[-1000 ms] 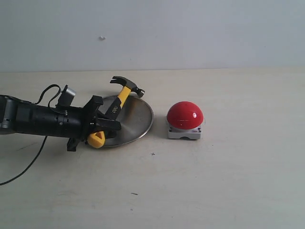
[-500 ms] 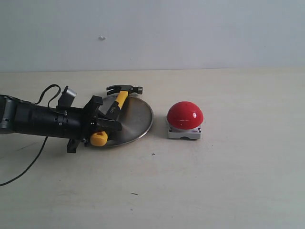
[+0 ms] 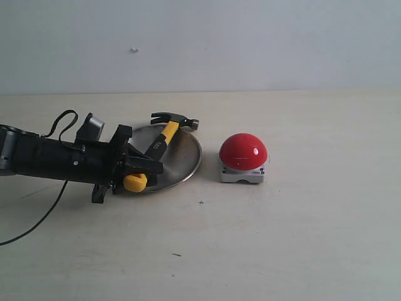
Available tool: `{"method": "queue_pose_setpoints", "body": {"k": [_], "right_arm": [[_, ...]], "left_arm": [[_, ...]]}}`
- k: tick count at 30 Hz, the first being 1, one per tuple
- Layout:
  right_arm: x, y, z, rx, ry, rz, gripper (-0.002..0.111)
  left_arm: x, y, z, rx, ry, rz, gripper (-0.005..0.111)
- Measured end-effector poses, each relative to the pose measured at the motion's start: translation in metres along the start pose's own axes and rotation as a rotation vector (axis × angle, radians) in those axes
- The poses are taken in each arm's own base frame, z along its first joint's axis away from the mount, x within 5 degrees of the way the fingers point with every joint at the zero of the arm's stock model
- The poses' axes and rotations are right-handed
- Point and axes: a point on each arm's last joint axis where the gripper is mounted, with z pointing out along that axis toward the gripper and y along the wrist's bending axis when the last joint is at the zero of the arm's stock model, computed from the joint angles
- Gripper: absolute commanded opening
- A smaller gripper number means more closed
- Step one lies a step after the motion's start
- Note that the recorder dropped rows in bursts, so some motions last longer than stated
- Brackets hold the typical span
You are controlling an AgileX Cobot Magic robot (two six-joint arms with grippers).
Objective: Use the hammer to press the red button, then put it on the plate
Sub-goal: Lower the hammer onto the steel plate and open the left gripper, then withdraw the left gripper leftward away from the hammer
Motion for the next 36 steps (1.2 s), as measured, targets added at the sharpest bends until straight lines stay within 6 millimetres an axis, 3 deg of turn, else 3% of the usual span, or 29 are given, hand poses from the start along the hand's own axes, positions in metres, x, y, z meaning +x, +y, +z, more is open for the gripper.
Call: {"method": "queue_pose_setpoints", "body": {"k": [7, 14, 21, 24, 29, 34, 36], "right_arm": [[0.0, 0.0, 0.0, -0.002, 0.0, 0.0, 0.0], [0.0, 0.0, 0.0, -0.002, 0.0, 0.0, 0.0], [0.0, 0.0, 0.0, -0.002, 0.0, 0.0, 0.0], [0.0, 0.0, 0.0, -0.002, 0.0, 0.0, 0.0], [0.0, 0.0, 0.0, -0.002, 0.0, 0.0, 0.0], [0.0, 0.0, 0.0, -0.002, 0.0, 0.0, 0.0], [0.0, 0.0, 0.0, -0.002, 0.0, 0.0, 0.0]], "left_arm": [[0.001, 0.001, -0.001, -0.004, 0.016, 0.008, 0.06], [0.004, 0.005, -0.005, -0.032, 0.067, 0.009, 0.061], [0.001, 0.022, -0.036, -0.058, 0.119, -0.056, 0.06], [-0.003, 0.028, -0.059, -0.017, 0.128, -0.079, 0.047], [-0.012, 0.037, -0.092, -0.018, 0.055, -0.078, 0.003], [-0.02, 0.025, -0.128, -0.024, -0.053, 0.005, 0.0], [-0.024, 0.003, -0.151, -0.023, -0.139, 0.085, 0.0]]}}
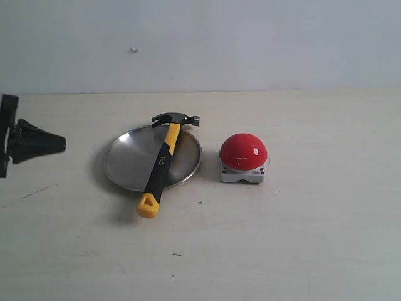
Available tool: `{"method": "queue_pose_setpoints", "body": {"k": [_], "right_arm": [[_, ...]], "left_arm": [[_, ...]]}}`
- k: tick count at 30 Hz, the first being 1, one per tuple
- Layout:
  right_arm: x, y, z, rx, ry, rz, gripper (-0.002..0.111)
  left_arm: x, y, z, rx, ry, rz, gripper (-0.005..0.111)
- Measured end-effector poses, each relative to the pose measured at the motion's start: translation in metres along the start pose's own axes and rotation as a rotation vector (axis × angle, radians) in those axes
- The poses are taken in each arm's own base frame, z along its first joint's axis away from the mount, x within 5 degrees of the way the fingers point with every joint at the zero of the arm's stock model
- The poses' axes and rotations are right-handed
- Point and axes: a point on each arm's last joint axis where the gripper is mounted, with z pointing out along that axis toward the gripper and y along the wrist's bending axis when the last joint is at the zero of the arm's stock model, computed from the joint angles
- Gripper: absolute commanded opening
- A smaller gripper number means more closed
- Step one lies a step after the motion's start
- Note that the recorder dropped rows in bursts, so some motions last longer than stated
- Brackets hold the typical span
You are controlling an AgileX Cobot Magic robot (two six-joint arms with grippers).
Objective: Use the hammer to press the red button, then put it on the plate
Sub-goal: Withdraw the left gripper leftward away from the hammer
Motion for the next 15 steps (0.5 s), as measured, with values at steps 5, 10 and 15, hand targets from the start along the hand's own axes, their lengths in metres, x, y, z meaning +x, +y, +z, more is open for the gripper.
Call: {"method": "queue_pose_setpoints", "body": {"k": [5, 10, 15], "right_arm": [[0.0, -0.002, 0.0, 0.018, -0.003, 0.0, 0.0], [-0.001, -0.009, 0.0, 0.101, -0.014, -0.013, 0.0], [-0.003, -0.023, -0.003, 0.254, -0.026, -0.081, 0.0]], "left_arm": [[-0.004, -0.067, -0.043, 0.062, -0.236, 0.228, 0.0], [0.026, -0.124, -0.07, 0.049, -0.431, 0.429, 0.0], [0.076, -0.15, -0.092, -0.146, -0.634, 0.551, 0.0]]}}
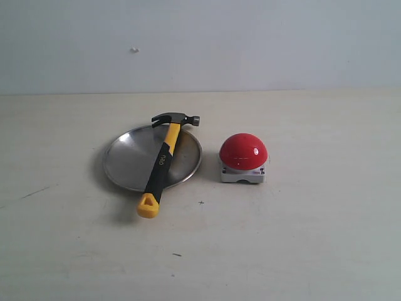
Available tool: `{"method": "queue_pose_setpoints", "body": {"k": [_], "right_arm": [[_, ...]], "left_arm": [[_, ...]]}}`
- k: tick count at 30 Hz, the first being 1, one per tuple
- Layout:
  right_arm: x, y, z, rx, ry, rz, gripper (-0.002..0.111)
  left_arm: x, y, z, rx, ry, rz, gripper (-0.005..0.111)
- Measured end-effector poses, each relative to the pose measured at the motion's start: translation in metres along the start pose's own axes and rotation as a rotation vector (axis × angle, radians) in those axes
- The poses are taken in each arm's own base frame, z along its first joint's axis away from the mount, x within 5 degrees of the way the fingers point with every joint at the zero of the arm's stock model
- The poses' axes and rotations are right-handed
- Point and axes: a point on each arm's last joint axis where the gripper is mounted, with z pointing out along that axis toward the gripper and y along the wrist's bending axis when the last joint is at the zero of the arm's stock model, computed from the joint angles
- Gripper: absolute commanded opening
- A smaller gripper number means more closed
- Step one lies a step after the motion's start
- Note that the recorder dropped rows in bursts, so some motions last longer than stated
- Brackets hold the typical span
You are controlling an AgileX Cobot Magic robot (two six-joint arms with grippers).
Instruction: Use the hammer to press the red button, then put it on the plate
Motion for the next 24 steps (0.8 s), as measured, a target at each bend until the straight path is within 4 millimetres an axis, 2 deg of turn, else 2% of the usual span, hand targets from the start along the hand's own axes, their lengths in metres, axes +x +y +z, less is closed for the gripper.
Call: {"method": "queue_pose_setpoints", "body": {"k": [5, 12, 15, 19, 24], "right_arm": [[-0.001, -0.004, 0.0, 0.049, -0.005, -0.02, 0.0], [0.0, -0.004, 0.0, 0.042, -0.001, 0.021, 0.0], [0.001, -0.002, 0.0, 0.017, 0.007, 0.093, 0.0], [0.001, 0.001, 0.0, -0.005, 0.015, 0.182, 0.0], [0.002, 0.002, 0.0, -0.017, 0.023, 0.292, 0.0]], "left_arm": [[0.018, -0.03, -0.04, -0.105, -0.135, 0.099, 0.0], [0.049, -0.057, -0.084, -0.197, -0.332, 0.193, 0.0], [0.065, -0.059, -0.096, -0.245, -0.392, 0.213, 0.0], [0.085, -0.049, -0.107, -0.343, -0.451, 0.207, 0.0], [0.105, -0.037, -0.108, -0.393, -0.45, 0.185, 0.0]]}}
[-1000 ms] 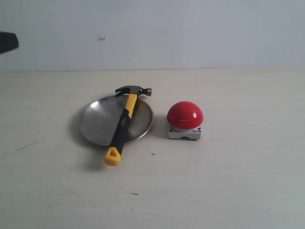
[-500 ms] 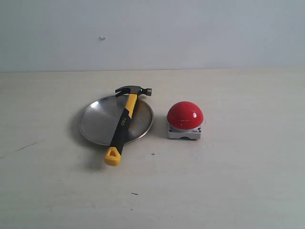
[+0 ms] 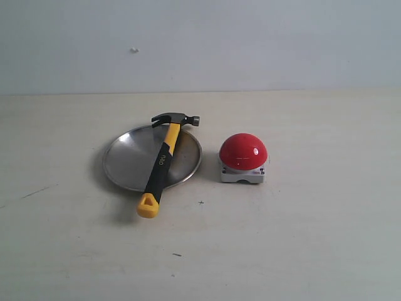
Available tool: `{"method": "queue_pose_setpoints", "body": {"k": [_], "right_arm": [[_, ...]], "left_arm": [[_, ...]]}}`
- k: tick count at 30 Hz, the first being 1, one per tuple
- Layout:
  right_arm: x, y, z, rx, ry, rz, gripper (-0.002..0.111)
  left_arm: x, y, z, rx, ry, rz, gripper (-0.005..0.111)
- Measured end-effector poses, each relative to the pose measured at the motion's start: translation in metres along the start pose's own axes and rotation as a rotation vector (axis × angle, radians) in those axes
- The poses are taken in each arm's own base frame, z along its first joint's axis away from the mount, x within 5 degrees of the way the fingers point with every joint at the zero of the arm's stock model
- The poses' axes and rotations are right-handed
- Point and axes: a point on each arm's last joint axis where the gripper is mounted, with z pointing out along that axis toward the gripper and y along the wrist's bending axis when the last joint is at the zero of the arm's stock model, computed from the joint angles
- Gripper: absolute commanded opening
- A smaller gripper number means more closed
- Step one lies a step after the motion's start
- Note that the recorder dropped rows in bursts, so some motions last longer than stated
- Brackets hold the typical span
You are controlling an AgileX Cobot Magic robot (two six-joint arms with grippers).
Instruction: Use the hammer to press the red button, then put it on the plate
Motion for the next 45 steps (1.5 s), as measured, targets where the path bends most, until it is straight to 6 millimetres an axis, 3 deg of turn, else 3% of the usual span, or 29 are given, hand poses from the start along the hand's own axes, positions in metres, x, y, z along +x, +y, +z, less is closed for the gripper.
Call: {"method": "queue_pose_setpoints", "body": {"k": [7, 23, 37, 45], "right_arm": [[0.0, 0.0, 0.0, 0.0, 0.001, 0.02, 0.0], [0.0, 0.0, 0.0, -0.002, 0.002, 0.023, 0.0], [0.0, 0.0, 0.0, -0.002, 0.002, 0.024, 0.0], [0.0, 0.0, 0.0, -0.002, 0.002, 0.024, 0.0]], "left_arm": [[0.014, 0.005, 0.0, -0.011, 0.04, -0.008, 0.0], [0.014, 0.006, -0.001, -0.02, 0.036, -0.001, 0.0], [0.031, 0.011, -0.027, -0.012, -0.082, 0.126, 0.0], [0.037, 0.014, -0.029, -0.022, -0.084, 0.125, 0.0]]}}
